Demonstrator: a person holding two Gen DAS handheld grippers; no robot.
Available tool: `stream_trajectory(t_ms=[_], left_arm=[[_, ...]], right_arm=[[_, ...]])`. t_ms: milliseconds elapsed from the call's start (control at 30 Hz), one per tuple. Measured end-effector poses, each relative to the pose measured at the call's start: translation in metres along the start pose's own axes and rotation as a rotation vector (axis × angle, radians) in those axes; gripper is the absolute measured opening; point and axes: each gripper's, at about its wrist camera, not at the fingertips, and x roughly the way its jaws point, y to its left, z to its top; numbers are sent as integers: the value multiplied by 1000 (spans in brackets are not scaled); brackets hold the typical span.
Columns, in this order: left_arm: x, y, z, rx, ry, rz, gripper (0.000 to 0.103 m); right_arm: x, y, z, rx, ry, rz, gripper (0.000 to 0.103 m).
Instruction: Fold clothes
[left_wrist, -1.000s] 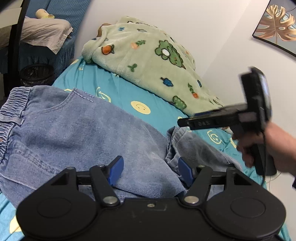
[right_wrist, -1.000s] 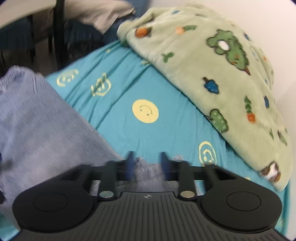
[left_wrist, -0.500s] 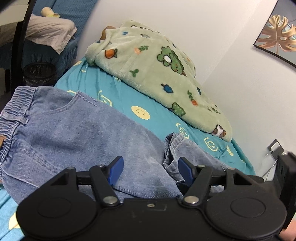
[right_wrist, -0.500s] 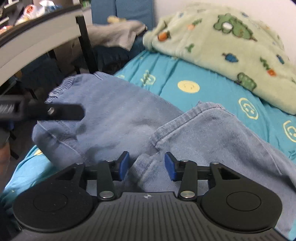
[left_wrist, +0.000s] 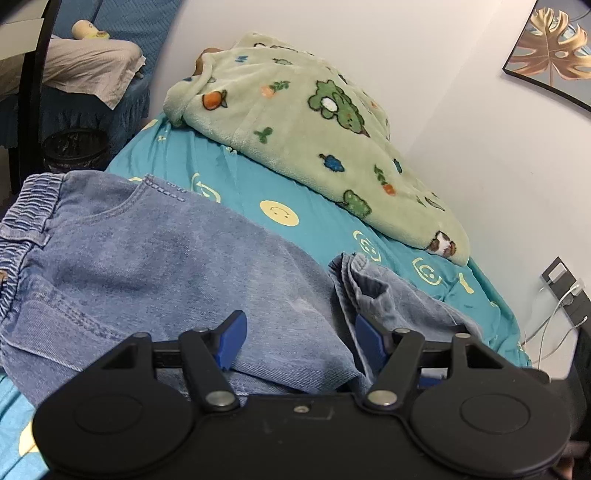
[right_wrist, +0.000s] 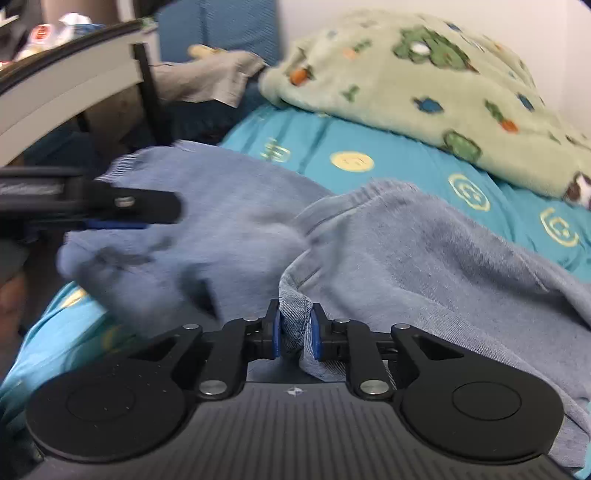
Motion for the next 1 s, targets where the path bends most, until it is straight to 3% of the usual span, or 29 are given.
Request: stream_trajectory(t_ms=[133, 200, 267, 400, 567, 633, 667, 700, 733, 1000], left_arm=[[2, 0, -1, 3, 10, 7, 63], [3, 2, 0, -4, 12, 15, 63], [3, 5, 1, -15, 10, 19, 63], [6, 8, 3, -26, 8, 28, 63], [9, 7, 1, -14, 18, 33, 63], [10, 6, 0, -8, 21, 33, 63], [11, 6, -1, -7, 23, 34, 63], [12, 6, -1, -8, 25, 35, 63], [13, 7, -1, -11, 28, 36, 63], [6, 3, 0, 6, -3, 16, 63]], right_arm=[[-4, 3, -17, -47, -20, 4, 21], [-9, 3, -20, -27, -83, 23, 43], [-15, 3, -18, -13, -143, 53, 54], [-16, 0, -5, -23, -198, 61, 60], [21, -7, 15, -11, -122, 24, 60], [33, -7, 20, -14, -108, 23, 59], [37, -7, 23, -11, -104, 22, 50], [41, -7, 25, -8, -101, 21, 23], [41, -7, 27, 2, -100, 18, 19], [-43, 2, 31, -77, -252, 11, 13]])
